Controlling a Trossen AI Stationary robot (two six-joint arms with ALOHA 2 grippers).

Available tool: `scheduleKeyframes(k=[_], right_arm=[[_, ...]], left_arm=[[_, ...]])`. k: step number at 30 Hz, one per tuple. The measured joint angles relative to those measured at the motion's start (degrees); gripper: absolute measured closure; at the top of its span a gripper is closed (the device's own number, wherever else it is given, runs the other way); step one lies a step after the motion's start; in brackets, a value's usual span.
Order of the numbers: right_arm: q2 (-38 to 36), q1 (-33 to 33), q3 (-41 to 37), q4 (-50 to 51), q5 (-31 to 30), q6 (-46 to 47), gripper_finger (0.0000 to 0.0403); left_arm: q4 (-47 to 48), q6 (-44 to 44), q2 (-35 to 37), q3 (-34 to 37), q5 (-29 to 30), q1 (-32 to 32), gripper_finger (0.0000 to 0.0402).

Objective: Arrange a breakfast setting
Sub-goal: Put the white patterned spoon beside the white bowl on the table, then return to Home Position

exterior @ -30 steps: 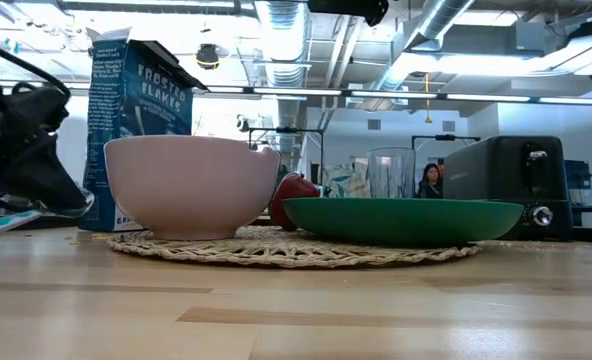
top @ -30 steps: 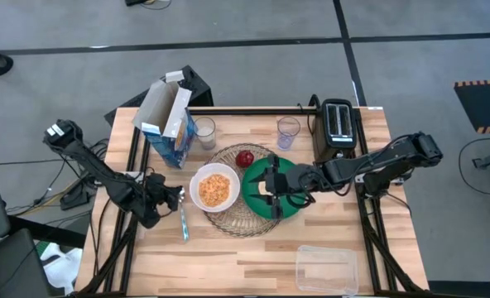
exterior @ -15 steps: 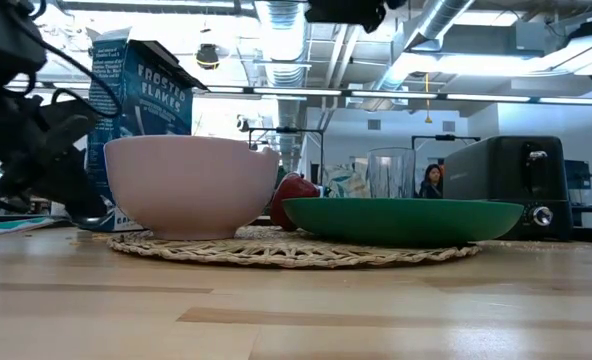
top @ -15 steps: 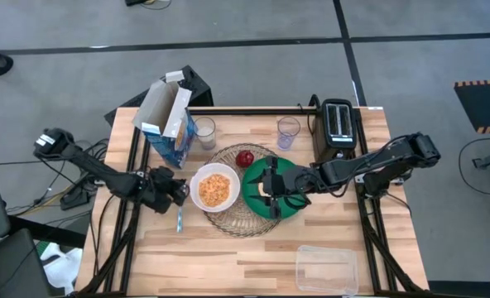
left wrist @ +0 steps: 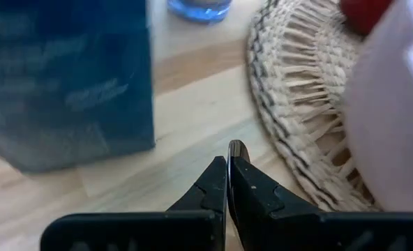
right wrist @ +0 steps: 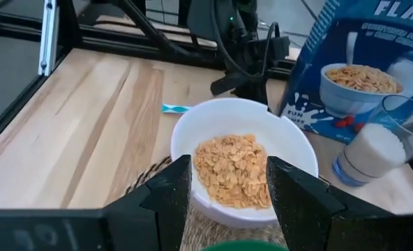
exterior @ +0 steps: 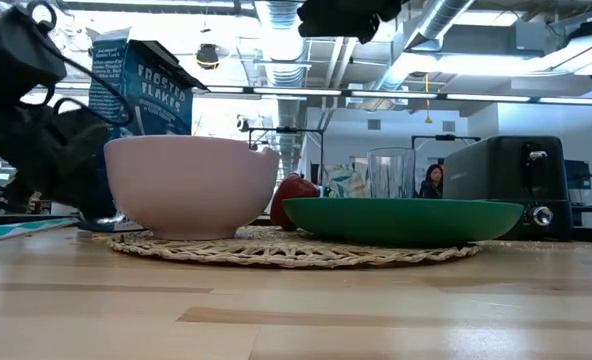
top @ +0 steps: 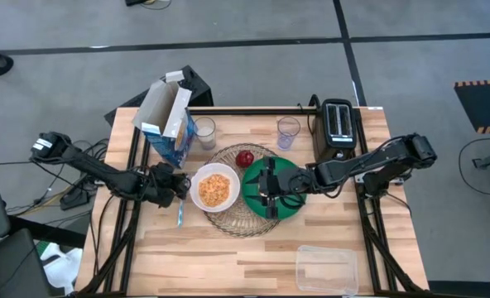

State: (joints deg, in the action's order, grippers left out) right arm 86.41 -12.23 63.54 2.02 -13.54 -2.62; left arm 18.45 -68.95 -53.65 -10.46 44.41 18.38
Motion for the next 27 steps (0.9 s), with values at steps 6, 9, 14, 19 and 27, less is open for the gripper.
scheduleKeyframes(k=[6,9,14,19,27], right_arm=[[0.0,0.0,0.0,0.2,0.0,0.1,0.0188],[0.0,0.0,0.0,0.3,0.0,0.2,0.0188],[0.0,0.0,0.0,0.2,0.0,0.2,0.0188],[0.0,0.0,0.0,0.3,0.0,0.7,0.0188],[0.0,0.0,0.0,0.6,0.0,0.7,0.0188]], left_arm=[[-5.7,-2.5,0.0,3.7,-0.5,-0.3,0.0401],[-7.0,-1.2,0.0,3.7,-0.2,-0.3,0.0394],[-6.6,-0.4,0.0,3.7,-0.2,-0.3,0.0369],[-5.3,-1.5,0.0,3.7,-0.2,-0.3,0.0336],[-4.0,1.1,0.0,3.1,-1.4,-0.3,0.0282]])
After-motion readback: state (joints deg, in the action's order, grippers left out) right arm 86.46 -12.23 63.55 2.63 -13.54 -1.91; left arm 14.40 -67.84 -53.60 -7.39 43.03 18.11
